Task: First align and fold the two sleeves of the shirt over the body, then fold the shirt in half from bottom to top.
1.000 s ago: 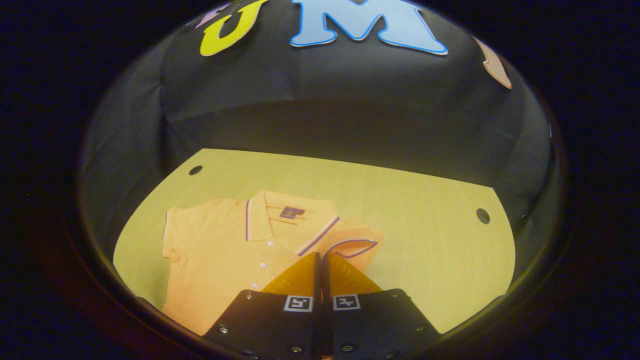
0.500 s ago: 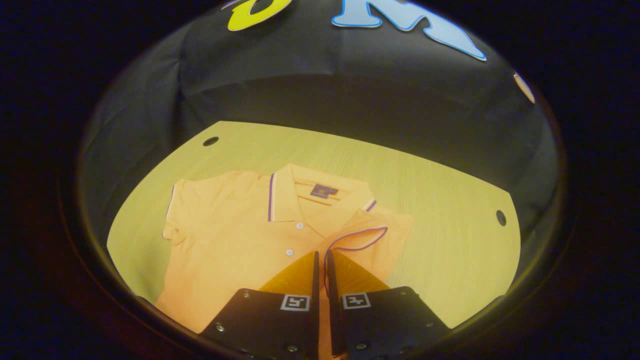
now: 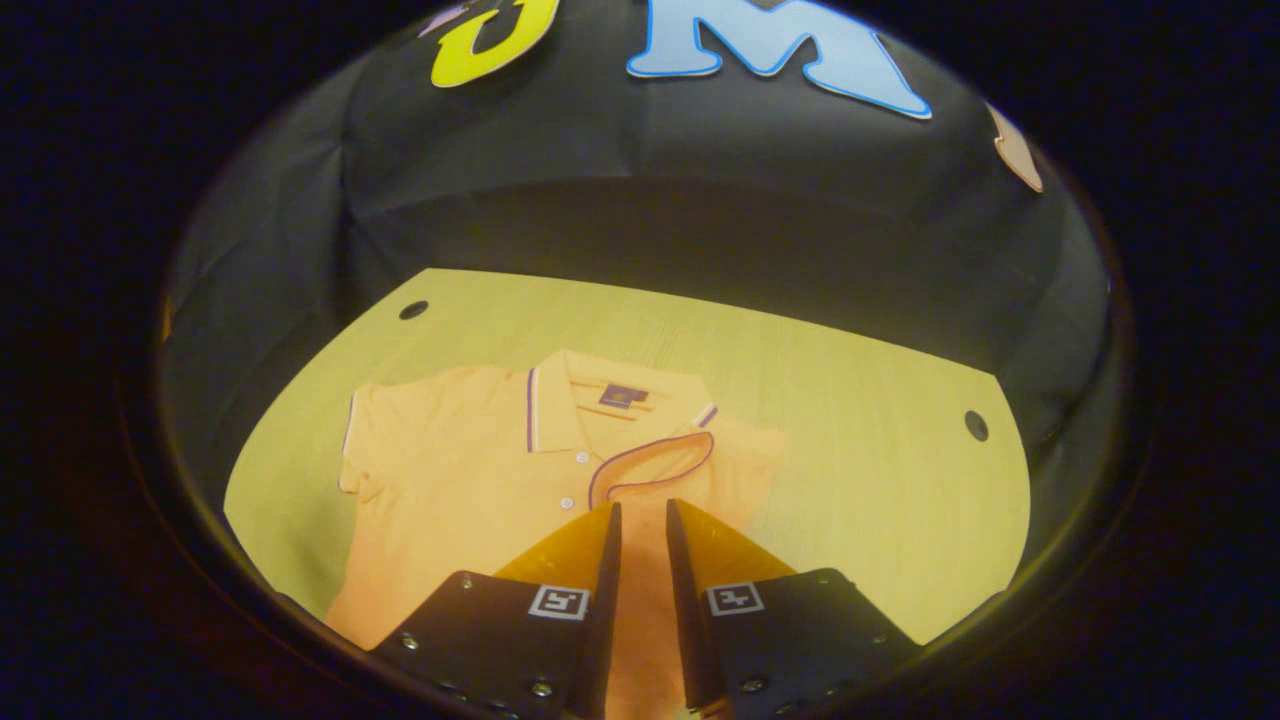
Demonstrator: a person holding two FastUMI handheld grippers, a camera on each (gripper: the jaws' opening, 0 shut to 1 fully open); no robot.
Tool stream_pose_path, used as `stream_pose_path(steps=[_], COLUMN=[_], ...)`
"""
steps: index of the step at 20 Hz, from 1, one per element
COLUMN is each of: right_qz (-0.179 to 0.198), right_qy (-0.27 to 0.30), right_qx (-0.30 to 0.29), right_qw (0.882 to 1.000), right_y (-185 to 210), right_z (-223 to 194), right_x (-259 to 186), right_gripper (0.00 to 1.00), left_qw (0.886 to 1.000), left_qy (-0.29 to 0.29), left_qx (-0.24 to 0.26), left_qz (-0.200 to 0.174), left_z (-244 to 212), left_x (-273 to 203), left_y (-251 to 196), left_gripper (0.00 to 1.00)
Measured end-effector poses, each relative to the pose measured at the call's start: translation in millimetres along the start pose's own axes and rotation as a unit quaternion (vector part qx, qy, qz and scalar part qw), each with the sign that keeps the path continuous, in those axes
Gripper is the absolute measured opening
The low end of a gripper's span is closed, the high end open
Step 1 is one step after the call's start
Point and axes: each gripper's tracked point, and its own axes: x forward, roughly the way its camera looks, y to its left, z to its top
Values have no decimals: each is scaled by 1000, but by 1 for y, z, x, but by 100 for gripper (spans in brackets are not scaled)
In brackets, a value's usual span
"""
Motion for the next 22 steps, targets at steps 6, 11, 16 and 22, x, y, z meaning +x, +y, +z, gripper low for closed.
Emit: stream_pose_path(steps=[6, 11, 16, 22], right_qz=[5, 7, -16, -45], right_qy=[-36, -46, -39, -22], right_qx=[1, 17, 19, 16], right_qw=[999, 999, 999, 999], right_y=[2, 8, -4, -24], right_z=[16, 20, 13, 0], right_x=[-51, -85, -110, -122], right_gripper=[28, 28, 29, 29], left_qw=[999, 997, 992, 982], left_qy=[36, 74, 121, 176], left_qx=[-15, -28, -39, -55], left_qz=[7, 15, 20, 29], left_z=[-48, -97, -155, -212], left_x=[41, 77, 114, 135], left_y=[15, 30, 30, 26], left_gripper=[93, 94, 94, 94])
